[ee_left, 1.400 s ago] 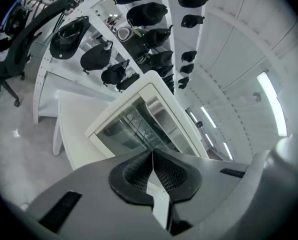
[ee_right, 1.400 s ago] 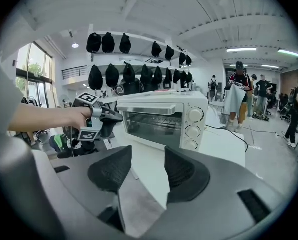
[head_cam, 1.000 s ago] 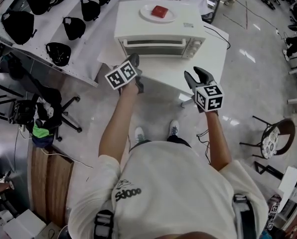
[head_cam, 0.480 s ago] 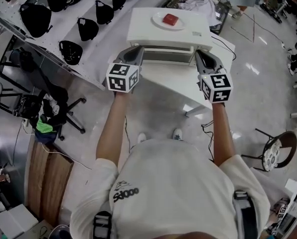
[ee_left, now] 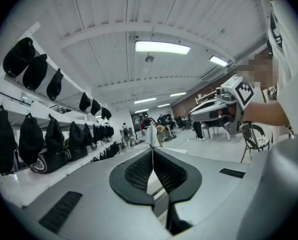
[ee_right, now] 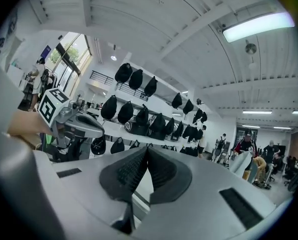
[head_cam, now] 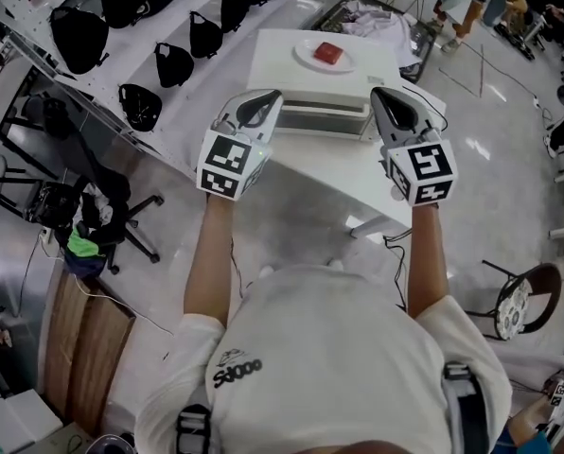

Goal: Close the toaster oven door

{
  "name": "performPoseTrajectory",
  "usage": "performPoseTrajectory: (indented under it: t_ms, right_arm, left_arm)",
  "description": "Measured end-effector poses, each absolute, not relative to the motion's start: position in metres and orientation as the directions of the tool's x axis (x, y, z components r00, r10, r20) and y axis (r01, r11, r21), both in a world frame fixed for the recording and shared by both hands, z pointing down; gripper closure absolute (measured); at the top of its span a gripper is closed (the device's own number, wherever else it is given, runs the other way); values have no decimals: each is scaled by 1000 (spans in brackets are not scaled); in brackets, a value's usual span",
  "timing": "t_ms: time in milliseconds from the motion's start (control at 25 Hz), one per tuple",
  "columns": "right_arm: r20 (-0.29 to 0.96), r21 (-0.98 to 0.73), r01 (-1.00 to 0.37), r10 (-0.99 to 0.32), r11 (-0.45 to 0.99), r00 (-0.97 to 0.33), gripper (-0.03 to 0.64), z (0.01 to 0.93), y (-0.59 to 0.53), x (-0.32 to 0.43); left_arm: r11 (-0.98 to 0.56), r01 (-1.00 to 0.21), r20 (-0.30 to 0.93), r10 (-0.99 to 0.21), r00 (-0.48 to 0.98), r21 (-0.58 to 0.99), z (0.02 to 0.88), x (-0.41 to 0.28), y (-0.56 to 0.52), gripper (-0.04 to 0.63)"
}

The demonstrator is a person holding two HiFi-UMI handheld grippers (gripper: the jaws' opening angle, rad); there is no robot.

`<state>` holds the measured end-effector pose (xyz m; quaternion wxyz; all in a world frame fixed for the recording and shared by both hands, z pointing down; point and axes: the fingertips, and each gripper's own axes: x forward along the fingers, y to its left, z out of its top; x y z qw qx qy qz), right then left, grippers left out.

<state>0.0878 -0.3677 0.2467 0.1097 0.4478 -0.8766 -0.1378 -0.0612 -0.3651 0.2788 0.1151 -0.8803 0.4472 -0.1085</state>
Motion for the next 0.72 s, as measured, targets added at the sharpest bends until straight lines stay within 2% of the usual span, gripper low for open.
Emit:
performPoseTrajectory:
  t_ms: [440,720]
  right_arm:
    - [67,389,-711,-787,587,-613,607,234,-364,66]
    - [98,403,-694,-782,596,-615,607,242,-364,63]
  left_arm:
    - [-547,-748,62,-820,569,-376,250,-65,-358,577]
    - [-541,-728,112,-827,551,-421,262,-65,-358,577]
